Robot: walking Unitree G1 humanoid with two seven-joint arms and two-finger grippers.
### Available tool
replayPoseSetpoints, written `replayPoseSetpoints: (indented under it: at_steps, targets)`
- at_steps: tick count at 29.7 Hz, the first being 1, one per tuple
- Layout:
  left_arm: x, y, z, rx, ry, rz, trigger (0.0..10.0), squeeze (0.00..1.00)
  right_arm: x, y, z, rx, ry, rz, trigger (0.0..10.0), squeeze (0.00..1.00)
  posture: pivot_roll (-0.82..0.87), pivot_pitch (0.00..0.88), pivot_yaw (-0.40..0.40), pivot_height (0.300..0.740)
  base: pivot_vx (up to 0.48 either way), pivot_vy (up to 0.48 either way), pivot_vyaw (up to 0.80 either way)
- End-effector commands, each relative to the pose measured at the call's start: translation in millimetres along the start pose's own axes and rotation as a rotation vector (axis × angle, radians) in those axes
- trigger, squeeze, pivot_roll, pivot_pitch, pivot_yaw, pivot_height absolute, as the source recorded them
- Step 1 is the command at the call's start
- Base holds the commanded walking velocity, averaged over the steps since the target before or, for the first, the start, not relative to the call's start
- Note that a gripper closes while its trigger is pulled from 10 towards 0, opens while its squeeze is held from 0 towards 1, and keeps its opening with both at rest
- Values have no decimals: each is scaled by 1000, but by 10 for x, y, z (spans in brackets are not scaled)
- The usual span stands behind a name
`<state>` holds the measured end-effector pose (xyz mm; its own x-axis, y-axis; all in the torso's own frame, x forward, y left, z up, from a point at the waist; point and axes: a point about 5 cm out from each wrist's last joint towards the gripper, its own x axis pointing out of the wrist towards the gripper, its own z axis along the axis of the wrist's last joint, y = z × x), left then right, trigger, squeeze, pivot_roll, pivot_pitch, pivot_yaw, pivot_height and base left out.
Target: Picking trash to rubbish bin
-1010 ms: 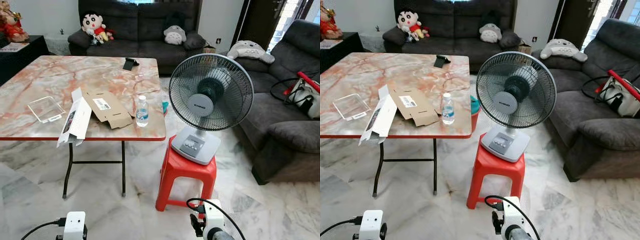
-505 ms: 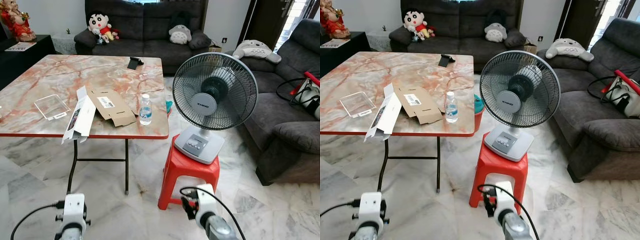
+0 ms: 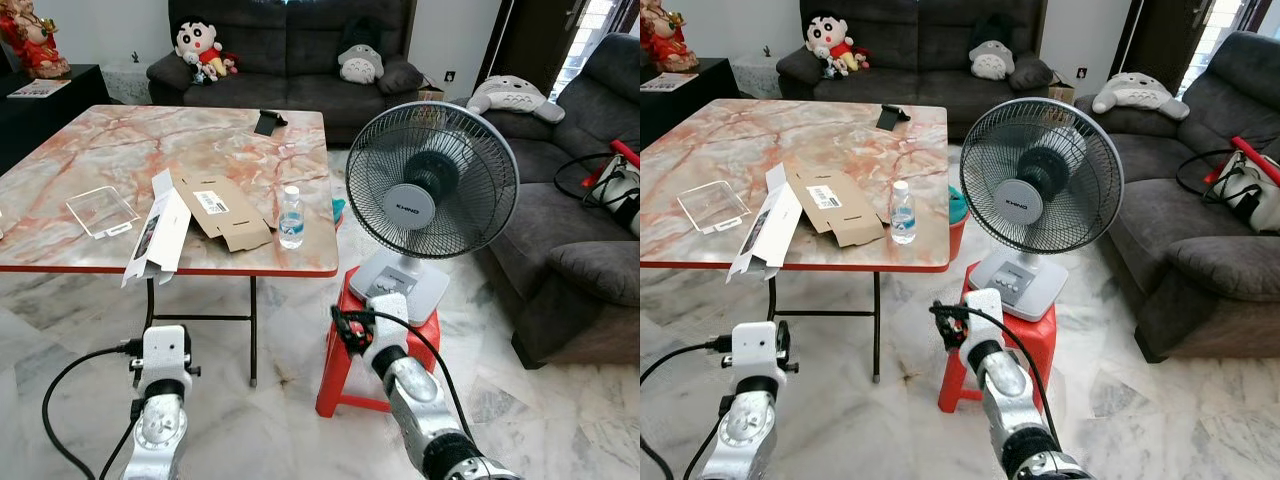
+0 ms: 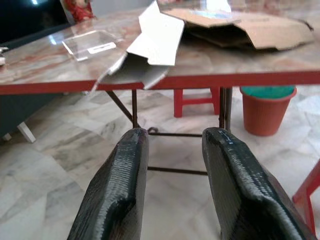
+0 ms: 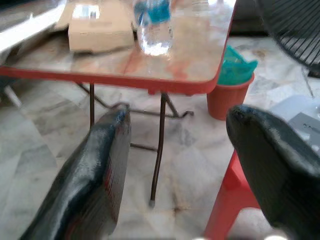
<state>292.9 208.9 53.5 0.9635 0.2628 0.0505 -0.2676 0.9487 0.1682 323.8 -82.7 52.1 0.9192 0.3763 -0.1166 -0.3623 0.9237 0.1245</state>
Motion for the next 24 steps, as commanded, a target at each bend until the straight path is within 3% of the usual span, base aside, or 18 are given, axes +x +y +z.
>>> replayPoseSetpoints:
  at_steps: [1,6,12,24]
  targets:
    - [33,-70,91,18,-43,-26,10000,0,84,66,164,-4,-68,24,10000,0,40,0,-58,740,0,0,800]
    - [37,-95,127,18,-54,-34,10000,0,93,132,178,-1,-83,48,10000,0,38,0,-57,740,0,0,158]
    - [38,-77,138,19,-59,-25,10000,0,75,185,142,5,-83,69,10000,0,41,0,-59,740,82,0,742]
    - [56,-83,198,13,-84,-24,10000,0,103,277,166,21,-92,99,10000,0,46,0,-58,740,297,0,0]
